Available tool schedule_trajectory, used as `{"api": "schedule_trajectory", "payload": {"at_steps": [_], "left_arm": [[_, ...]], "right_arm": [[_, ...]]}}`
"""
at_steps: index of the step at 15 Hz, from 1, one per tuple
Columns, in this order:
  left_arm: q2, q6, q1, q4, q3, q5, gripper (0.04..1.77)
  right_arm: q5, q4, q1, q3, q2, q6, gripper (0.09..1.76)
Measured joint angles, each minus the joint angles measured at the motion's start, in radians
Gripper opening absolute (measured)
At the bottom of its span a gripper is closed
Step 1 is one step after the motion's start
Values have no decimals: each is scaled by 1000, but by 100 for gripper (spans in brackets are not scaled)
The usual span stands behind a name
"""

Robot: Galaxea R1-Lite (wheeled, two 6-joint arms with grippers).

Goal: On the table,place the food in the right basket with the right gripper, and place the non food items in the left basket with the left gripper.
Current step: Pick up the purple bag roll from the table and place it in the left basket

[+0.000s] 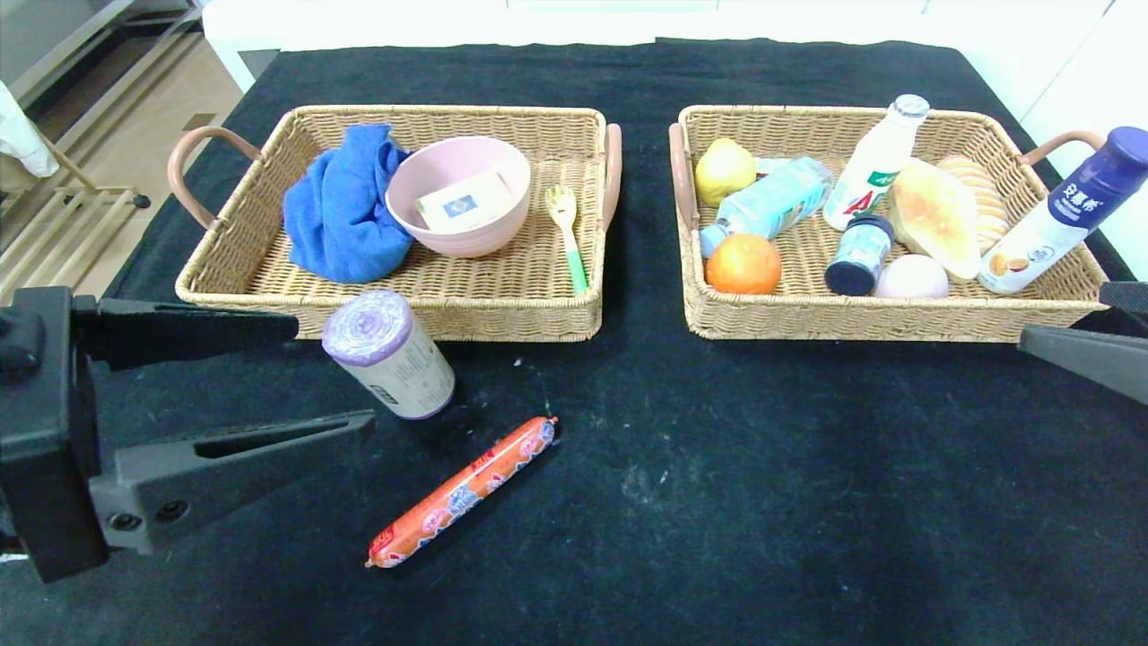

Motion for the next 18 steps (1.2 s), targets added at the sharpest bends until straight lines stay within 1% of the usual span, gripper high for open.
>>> {"api": "schedule_trajectory", "payload": {"at_steps": [3,5,8,9,10,12,13,14,16,17,18], "left_arm": [[-1,-2,1,1,-1,4,172],[1,-1,1,7,-18,23,172],[8,1,1,101,-69,33,172],[14,2,1,131,-92,47,172],[23,8,1,155,-113,89,172],[47,46,1,171,-140,182,172],[63,58,1,173,-151,219,172],[80,63,0,181,-163,244,172],[111,63,0,245,-197,273,172],[125,63,0,276,-214,296,172],[140,62,0,302,-231,331,172]], "right_arm": [[0,0,2,1,-1,0,170],[-1,1,10,6,-2,0,170],[-1,1,20,11,-2,0,170],[-1,1,21,11,-3,-1,170],[-1,1,21,12,-3,-1,170],[-2,1,21,12,-5,-1,170],[-3,1,21,11,-5,-1,170],[-4,1,21,11,-5,-1,170],[-7,2,21,11,-3,-1,170],[-7,2,21,11,-3,-1,170],[-7,2,20,10,-3,-1,170]]}}
